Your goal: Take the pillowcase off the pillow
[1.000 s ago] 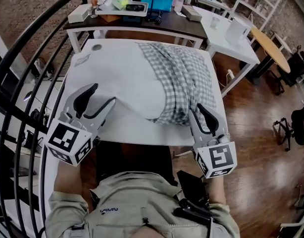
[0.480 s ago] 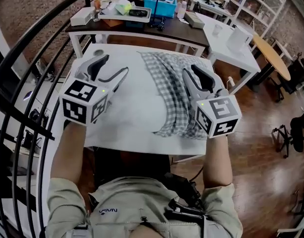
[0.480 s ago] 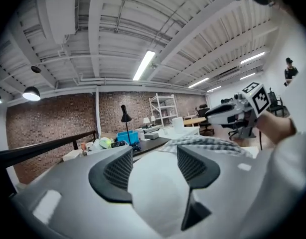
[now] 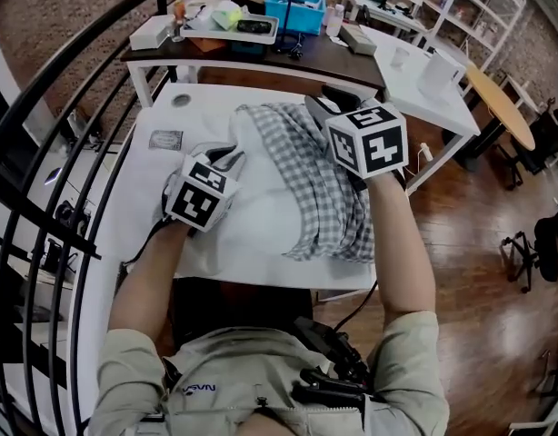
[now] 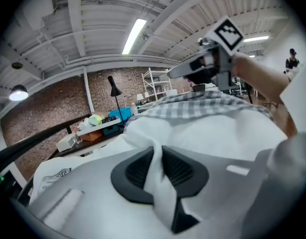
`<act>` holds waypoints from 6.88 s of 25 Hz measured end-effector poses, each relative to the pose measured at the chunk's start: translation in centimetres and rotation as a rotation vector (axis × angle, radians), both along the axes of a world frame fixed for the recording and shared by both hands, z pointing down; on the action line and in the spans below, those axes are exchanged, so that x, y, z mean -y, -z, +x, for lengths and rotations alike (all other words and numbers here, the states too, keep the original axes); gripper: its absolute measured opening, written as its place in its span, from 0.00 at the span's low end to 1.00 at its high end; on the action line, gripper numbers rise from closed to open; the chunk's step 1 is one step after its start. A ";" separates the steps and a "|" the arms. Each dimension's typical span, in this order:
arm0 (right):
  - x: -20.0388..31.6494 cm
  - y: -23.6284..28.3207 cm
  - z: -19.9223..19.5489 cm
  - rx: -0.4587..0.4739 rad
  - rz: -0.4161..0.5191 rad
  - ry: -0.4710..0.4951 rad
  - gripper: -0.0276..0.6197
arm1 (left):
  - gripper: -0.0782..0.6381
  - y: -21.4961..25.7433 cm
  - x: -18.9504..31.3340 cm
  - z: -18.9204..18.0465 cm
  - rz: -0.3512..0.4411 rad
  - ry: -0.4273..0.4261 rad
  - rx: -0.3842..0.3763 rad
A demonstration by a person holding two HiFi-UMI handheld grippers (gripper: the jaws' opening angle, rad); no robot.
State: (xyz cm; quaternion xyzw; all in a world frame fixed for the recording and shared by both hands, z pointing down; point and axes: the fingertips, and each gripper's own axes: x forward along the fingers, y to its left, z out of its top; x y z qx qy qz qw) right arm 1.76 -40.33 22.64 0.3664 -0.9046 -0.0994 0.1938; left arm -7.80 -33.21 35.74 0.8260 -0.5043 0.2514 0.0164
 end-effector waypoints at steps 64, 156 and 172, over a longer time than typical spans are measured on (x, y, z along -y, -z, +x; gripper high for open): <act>-19.7 -14.9 7.4 -0.033 0.001 -0.170 0.31 | 0.19 1.3 -10.9 6.0 0.284 -0.129 0.034; 11.7 -8.8 30.6 -0.301 -0.086 -0.820 0.07 | 0.13 8.8 -5.2 6.5 0.314 -0.148 -0.212; -4.8 -5.7 22.8 0.052 0.051 -0.321 0.32 | 0.47 7.2 -12.0 12.2 0.309 -0.360 0.002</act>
